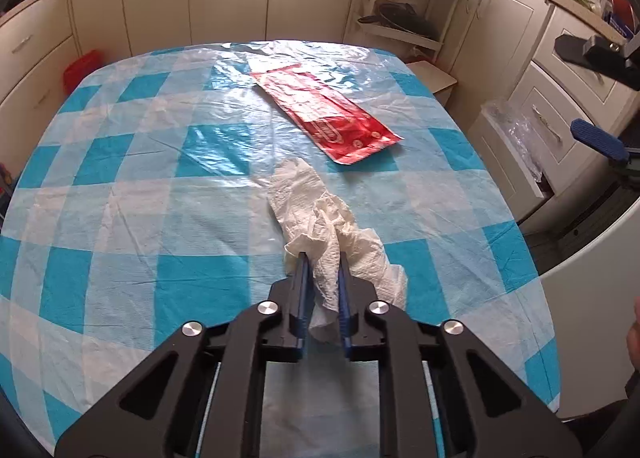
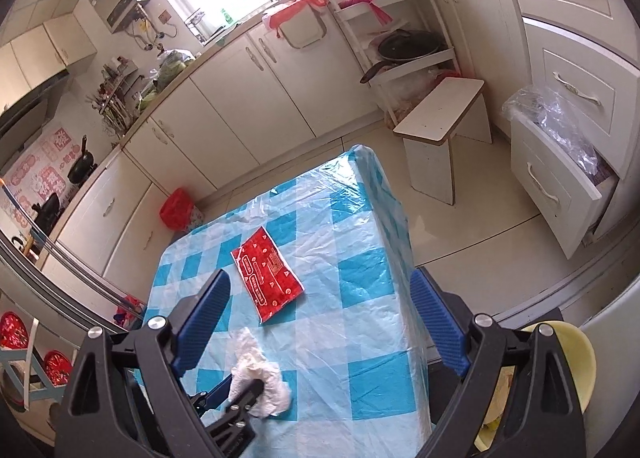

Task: Collect trash
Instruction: 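Grasp the white tissue with the left gripper, then grasp the red wrapper with the right gripper while the left gripper holds the tissue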

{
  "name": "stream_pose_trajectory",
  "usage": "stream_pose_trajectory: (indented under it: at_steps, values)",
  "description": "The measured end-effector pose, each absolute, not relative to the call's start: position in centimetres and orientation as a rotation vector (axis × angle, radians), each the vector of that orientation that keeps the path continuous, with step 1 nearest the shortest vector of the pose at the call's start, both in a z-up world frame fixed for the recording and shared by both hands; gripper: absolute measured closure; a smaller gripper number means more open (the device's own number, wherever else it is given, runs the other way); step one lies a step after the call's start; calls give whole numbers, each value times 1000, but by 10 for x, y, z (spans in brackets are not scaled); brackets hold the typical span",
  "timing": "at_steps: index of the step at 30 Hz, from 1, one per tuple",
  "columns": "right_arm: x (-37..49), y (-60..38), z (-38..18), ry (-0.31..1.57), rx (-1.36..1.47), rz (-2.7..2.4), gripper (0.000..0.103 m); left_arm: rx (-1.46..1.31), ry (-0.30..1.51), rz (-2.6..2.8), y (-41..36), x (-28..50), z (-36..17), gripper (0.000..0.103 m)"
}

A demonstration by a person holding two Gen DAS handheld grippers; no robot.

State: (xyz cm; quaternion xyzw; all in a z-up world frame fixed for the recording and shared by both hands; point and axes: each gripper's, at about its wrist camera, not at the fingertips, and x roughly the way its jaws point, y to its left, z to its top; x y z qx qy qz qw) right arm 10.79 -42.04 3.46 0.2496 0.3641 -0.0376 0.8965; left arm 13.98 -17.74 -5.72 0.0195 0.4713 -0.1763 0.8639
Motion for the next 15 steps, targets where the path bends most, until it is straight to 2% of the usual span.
stream_pose_trajectory:
  at_steps: [7, 15]
  values:
    - [186, -330, 1, 904, 172, 46, 15, -33, 956, -297, -89, 132, -56, 96]
    - [239, -304, -50, 1033, 105, 38, 17, -143, 955, -311, -55, 140, -62, 96]
